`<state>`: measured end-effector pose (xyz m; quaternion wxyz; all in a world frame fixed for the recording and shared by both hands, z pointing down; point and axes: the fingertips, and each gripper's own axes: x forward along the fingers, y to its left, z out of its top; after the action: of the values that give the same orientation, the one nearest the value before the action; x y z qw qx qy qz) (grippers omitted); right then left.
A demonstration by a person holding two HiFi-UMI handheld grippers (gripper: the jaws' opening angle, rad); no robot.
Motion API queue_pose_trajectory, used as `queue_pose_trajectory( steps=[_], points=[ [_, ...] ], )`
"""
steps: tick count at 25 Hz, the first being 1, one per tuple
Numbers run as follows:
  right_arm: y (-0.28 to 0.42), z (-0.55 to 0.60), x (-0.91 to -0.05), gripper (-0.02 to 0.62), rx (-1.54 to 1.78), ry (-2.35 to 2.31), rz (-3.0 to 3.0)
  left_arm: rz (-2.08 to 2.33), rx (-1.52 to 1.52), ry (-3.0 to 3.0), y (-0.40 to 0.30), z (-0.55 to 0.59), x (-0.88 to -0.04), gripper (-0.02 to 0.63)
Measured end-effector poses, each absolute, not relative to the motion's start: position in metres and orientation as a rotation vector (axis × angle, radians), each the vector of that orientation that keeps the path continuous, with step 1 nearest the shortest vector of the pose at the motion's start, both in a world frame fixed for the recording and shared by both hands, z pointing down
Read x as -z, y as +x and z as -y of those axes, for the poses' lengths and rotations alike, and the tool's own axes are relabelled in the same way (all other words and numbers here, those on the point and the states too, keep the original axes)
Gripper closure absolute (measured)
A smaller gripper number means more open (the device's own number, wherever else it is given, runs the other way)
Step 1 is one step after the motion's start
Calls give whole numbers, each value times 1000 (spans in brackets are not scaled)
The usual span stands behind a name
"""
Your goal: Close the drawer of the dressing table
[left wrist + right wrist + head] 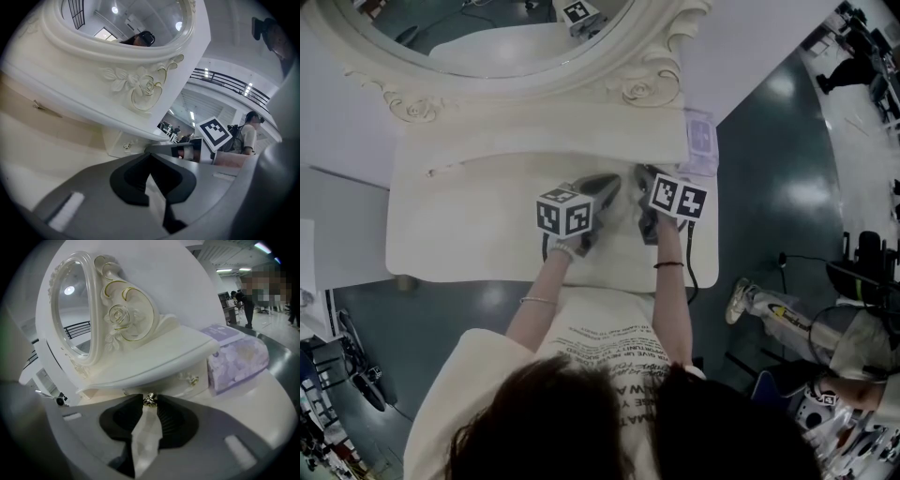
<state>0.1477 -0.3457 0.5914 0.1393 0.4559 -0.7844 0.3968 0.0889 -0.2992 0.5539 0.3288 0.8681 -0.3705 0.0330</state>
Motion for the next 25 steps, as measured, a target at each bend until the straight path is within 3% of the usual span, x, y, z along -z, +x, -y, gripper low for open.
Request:
queue_pose_trajectory(
  steps=[11, 25],
  points=[
    [146, 340, -587, 459, -1081, 1327, 2288, 966, -74, 2294, 87, 294, -547, 607],
    [142, 306, -551, 483, -1013, 1227, 2442, 920, -33, 2379, 89, 265, -518, 607]
  ],
)
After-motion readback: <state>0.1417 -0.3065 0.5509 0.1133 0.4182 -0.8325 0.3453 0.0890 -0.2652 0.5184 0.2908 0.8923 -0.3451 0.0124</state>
